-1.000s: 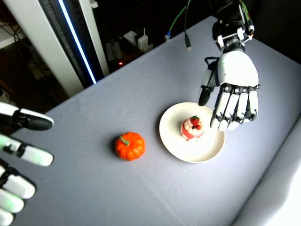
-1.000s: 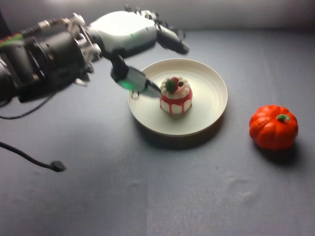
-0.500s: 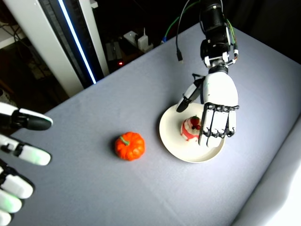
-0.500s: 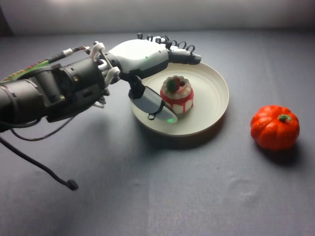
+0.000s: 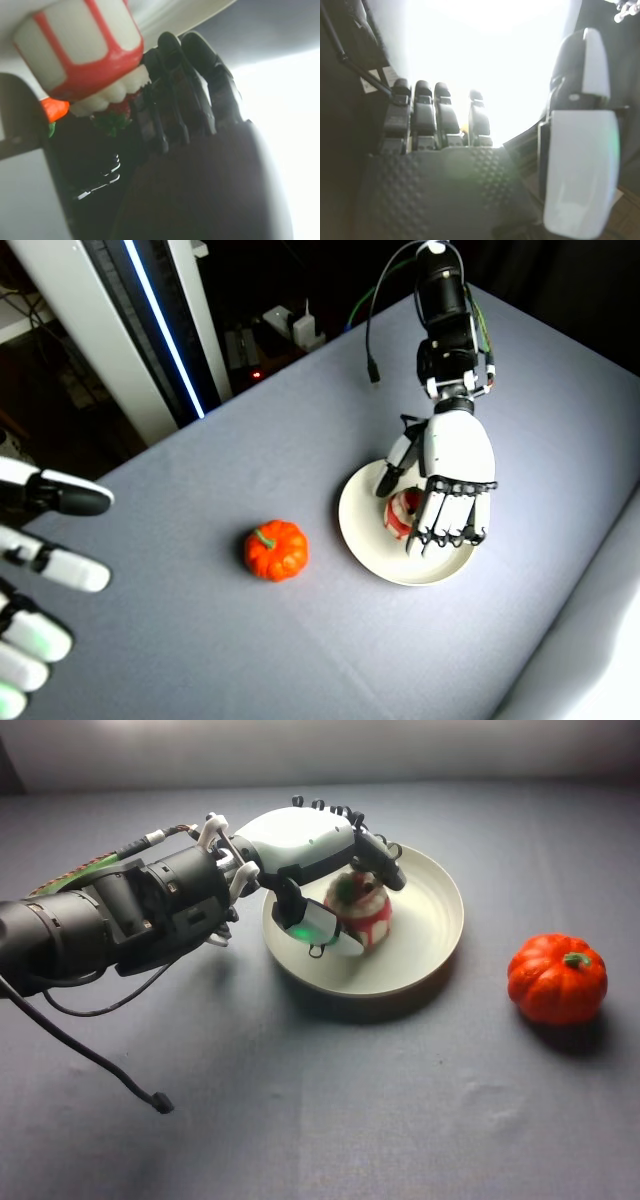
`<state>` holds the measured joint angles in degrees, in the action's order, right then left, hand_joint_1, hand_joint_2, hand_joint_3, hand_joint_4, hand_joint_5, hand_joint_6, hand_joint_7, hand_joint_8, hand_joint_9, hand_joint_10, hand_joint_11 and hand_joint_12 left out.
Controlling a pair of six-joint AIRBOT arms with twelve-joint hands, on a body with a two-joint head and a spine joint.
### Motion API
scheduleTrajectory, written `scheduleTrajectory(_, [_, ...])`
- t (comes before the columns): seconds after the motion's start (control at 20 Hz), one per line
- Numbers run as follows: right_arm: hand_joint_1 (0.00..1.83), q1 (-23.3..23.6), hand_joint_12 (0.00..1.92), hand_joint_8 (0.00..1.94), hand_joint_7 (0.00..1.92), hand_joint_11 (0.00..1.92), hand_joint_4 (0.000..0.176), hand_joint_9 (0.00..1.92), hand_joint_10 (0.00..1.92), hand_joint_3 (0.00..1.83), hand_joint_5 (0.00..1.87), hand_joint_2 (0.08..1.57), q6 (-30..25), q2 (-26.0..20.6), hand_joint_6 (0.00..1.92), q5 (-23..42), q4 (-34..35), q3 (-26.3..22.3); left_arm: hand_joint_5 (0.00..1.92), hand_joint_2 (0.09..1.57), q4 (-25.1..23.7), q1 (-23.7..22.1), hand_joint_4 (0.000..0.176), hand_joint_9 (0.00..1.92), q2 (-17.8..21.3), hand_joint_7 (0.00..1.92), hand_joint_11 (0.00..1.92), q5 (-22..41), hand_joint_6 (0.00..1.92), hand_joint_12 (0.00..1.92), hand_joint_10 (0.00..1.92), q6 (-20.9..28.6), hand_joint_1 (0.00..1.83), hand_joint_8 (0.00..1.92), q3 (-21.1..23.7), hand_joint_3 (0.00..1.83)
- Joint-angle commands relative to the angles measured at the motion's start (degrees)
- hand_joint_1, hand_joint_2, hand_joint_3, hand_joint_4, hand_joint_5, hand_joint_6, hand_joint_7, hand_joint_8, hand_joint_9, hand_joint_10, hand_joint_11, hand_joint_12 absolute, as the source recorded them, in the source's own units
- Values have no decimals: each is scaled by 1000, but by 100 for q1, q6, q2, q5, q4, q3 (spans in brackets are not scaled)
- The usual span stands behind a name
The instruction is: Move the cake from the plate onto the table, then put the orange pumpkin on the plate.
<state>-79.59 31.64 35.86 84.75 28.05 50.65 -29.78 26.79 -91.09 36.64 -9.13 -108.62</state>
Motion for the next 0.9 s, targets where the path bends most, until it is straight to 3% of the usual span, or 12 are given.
scheduleTrajectory(0.0, [799,-5,0,0,0,0,151,0,0,0,5,889,-47,-15,0,730,204,42,955,1134,207,-11,0,484,-13,781,272,608,1051,1788,1354,14,1196,1159,-38,13])
scheduleTrajectory(0.05, [803,-9,0,0,0,0,144,0,0,0,6,888,-53,-15,0,730,204,42,966,1156,207,-14,0,470,-22,783,226,615,1106,1887,1491,14,1210,1251,-49,7])
scheduleTrajectory(0.15, [799,-11,0,0,0,0,158,0,0,0,22,896,-53,-8,7,731,204,43,926,1189,203,-3,0,348,-30,728,72,591,1244,1879,1367,14,1217,1254,-76,4])
scheduleTrajectory(0.35, [806,-26,0,0,0,0,169,0,0,5,28,911,-60,10,6,732,205,49,984,1165,262,1,0,492,-95,772,357,661,1031,1912,1578,14,1217,1347,-213,0])
scheduleTrajectory(0.45, [805,-34,0,0,0,0,165,0,0,4,23,911,-76,10,2,732,205,48,992,1104,353,9,0,149,-84,477,13,787,978,1872,1357,14,1174,1040,-198,0])
scheduleTrajectory(0.5, [812,-37,0,0,0,0,150,0,0,8,10,922,-76,12,0,732,204,47,878,1159,404,7,0,185,-52,430,101,882,1152,1911,1545,14,1148,1205,-168,4])
scheduleTrajectory(0.55, [800,-47,0,0,0,0,157,0,0,2,14,910,-78,13,2,732,204,43,826,1249,443,-15,0,190,10,511,144,999,1313,1919,1640,14,1171,1498,-114,8])
scheduleTrajectory(0.65, [816,-51,0,0,0,0,166,0,0,7,17,924,-79,13,3,731,204,35,674,1278,571,-117,0,169,305,361,5,1174,1451,1921,1398,14,1078,1031,146,2])
scheduleTrajectory(0.7, [824,-50,0,0,0,0,174,0,0,5,36,922,-82,13,10,730,204,25,679,1275,586,-192,0,241,564,431,30,1220,1441,1921,1373,14,1077,1058,362,0])
scheduleTrajectory(0.75, [836,-50,0,0,0,0,176,0,0,10,43,934,-88,13,13,728,203,17,712,1281,588,-237,0,420,824,584,352,1257,1410,1833,1497,14,1122,1467,567,3])
scheduleTrajectory(0.8, [842,-51,0,0,0,0,176,0,0,10,35,938,-90,13,8,724,203,6,698,1264,626,-252,0,83,1091,133,70,1268,1414,1903,1326,14,1095,1173,783,1])
scheduleTrajectory(0.85, [843,-51,0,0,0,0,172,0,0,5,27,929,-90,13,4,711,203,-2,506,1130,629,-269,0,16,1399,144,13,1292,1273,1917,1176,14,1221,984,1004,0])
